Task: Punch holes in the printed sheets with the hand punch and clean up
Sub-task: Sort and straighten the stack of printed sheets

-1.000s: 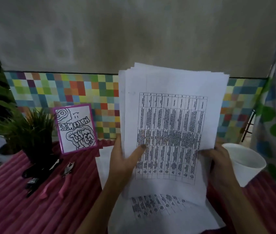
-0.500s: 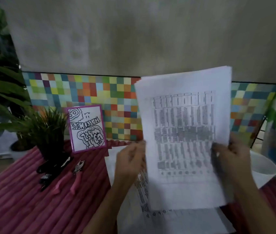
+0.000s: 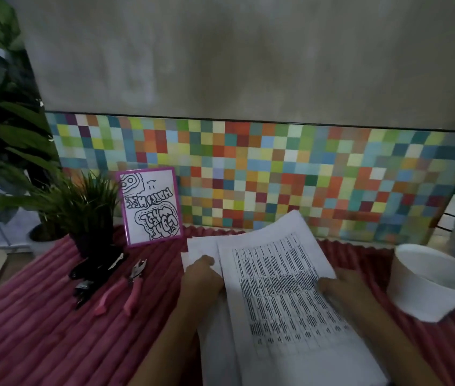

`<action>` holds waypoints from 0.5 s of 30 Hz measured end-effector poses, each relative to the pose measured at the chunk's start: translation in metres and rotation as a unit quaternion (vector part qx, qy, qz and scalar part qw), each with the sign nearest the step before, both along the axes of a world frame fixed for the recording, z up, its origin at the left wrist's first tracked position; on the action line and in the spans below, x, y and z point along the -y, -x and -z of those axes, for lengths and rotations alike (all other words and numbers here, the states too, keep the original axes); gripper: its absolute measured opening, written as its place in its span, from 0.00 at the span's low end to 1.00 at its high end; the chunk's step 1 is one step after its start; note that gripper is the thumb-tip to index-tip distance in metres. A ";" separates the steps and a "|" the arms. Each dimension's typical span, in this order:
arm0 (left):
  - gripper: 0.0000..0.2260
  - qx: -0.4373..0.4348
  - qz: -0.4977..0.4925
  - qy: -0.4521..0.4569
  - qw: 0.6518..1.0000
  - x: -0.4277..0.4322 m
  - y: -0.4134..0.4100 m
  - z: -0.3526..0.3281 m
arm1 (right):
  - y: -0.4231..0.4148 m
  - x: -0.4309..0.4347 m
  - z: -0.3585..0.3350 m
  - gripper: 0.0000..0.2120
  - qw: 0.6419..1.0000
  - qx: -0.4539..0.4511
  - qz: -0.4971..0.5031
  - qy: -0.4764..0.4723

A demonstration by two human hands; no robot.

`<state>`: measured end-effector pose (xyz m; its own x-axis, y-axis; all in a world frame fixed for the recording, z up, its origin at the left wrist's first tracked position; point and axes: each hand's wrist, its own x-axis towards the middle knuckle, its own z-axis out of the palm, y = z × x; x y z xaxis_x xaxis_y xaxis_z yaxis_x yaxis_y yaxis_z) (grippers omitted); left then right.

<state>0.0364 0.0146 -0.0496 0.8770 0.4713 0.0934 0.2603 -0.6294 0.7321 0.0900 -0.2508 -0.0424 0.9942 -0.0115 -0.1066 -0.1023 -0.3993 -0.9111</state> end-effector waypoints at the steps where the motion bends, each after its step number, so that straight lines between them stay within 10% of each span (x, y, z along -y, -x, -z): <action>1: 0.17 0.008 -0.013 0.018 1.000 0.002 0.001 -0.001 | 0.002 -0.001 0.001 0.05 1.000 0.004 -0.009 -0.014; 5: 0.20 0.033 -0.026 -0.026 0.999 0.013 0.004 0.001 | 0.000 0.007 0.003 0.07 0.999 0.022 -0.028 -0.022; 9: 0.16 0.081 -0.035 0.164 0.983 0.021 0.000 -0.004 | -0.002 0.007 0.001 0.09 0.993 0.073 -0.042 0.082; 13: 0.45 0.120 -0.046 0.322 0.938 0.027 0.000 -0.005 | -0.002 0.006 0.002 0.11 0.995 0.060 -0.043 0.068; 15: 0.40 0.102 -0.004 0.383 0.918 0.033 0.002 -0.006 | -0.003 0.007 0.003 0.12 0.996 0.045 -0.047 0.052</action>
<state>0.0341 -0.0179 -0.0441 0.8741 0.4741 -0.1054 0.0703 0.0912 0.9933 0.0932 -0.2575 -0.0459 0.9969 0.0766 -0.0198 0.0209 -0.4961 -0.8680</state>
